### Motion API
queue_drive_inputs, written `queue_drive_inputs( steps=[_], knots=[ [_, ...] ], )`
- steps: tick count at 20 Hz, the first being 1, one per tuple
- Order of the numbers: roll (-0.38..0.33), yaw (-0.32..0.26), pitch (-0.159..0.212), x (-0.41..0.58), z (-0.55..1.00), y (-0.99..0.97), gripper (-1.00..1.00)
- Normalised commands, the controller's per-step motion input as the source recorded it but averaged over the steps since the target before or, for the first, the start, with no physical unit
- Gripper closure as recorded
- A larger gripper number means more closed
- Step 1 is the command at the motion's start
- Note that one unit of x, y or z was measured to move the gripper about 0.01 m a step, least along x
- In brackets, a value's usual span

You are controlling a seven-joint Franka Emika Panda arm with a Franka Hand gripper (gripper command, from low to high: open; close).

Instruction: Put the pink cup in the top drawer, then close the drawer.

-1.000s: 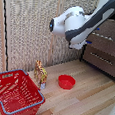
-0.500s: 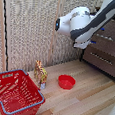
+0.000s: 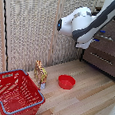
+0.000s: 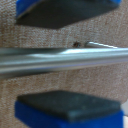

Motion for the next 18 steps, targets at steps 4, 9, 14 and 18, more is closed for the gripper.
queue_drive_inputs(
  steps=[4, 9, 14, 18],
  knots=[
    [-0.035, 0.015, 0.0, -0.013, 0.27, -0.28, 1.0],
    [-0.069, 0.0, 0.001, 0.0, 0.55, -0.56, 1.0],
    [-0.085, 0.0, 0.017, -0.001, 0.75, -0.68, 1.0],
    [-0.083, 0.0, 0.016, -0.035, 0.68, -0.7, 1.0]
  ],
)
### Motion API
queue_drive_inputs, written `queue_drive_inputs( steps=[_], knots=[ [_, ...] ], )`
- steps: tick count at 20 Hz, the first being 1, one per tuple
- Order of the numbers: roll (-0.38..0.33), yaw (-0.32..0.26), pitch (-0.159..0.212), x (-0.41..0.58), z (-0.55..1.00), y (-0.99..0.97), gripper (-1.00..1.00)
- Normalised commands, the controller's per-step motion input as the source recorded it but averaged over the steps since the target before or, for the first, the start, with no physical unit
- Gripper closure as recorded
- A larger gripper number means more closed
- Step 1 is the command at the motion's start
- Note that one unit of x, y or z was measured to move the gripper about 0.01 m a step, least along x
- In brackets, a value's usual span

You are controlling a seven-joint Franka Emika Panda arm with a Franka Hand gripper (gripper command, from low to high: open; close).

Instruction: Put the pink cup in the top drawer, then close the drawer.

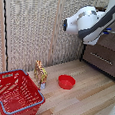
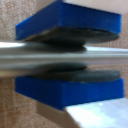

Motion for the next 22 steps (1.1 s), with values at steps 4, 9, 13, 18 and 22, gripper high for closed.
queue_drive_inputs(
  steps=[4, 9, 13, 18, 22],
  knots=[
    [-0.104, 0.016, 0.001, -0.11, 0.45, -0.67, 1.0],
    [-0.069, 0.007, -0.059, -0.17, 0.16, -0.84, 1.0],
    [0.0, 0.0, -0.058, -0.12, 0.25, -1.0, 1.0],
    [0.0, 0.0, -0.036, -0.169, 0.28, -0.78, 1.0],
    [-0.002, 0.0, -0.045, -0.266, 0.11, -0.11, -1.0]
  ],
)
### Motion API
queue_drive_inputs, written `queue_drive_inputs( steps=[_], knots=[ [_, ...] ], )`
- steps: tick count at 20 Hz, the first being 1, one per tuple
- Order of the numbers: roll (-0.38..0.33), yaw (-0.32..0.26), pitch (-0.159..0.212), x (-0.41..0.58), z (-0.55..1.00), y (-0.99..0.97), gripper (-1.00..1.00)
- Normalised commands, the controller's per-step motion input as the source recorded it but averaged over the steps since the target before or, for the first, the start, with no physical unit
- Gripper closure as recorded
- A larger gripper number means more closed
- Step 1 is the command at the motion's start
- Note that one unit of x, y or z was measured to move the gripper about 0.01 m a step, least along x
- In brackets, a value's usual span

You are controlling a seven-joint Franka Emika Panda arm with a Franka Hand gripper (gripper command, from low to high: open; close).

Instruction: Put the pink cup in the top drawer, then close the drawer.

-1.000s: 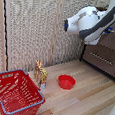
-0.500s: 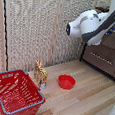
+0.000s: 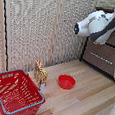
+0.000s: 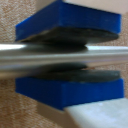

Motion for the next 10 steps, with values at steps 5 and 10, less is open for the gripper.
queue_drive_inputs(
  steps=[5, 10],
  knots=[
    [-0.009, 0.0, 0.0, -0.07, 0.09, 0.15, -1.0],
    [-0.003, -0.088, 0.001, 0.151, -0.01, 0.57, -1.0]
  ],
)
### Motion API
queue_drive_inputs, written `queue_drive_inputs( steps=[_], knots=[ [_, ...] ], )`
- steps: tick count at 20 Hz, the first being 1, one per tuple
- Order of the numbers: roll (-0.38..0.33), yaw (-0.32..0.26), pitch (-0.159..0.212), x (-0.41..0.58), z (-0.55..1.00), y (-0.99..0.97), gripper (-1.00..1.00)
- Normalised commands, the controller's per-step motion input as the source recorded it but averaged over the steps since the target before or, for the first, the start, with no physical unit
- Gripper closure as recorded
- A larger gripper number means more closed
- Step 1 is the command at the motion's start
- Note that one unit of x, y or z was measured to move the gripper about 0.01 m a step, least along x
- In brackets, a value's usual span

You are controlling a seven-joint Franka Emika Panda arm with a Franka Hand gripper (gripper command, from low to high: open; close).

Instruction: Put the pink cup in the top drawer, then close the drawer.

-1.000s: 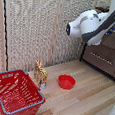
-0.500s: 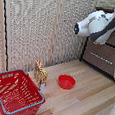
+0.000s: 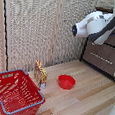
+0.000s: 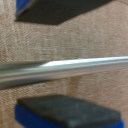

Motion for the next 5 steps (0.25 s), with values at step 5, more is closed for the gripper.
queue_drive_inputs(
  steps=[5],
  knots=[
    [0.114, -0.189, -0.005, 0.191, -0.06, 0.42, -1.0]
  ],
)
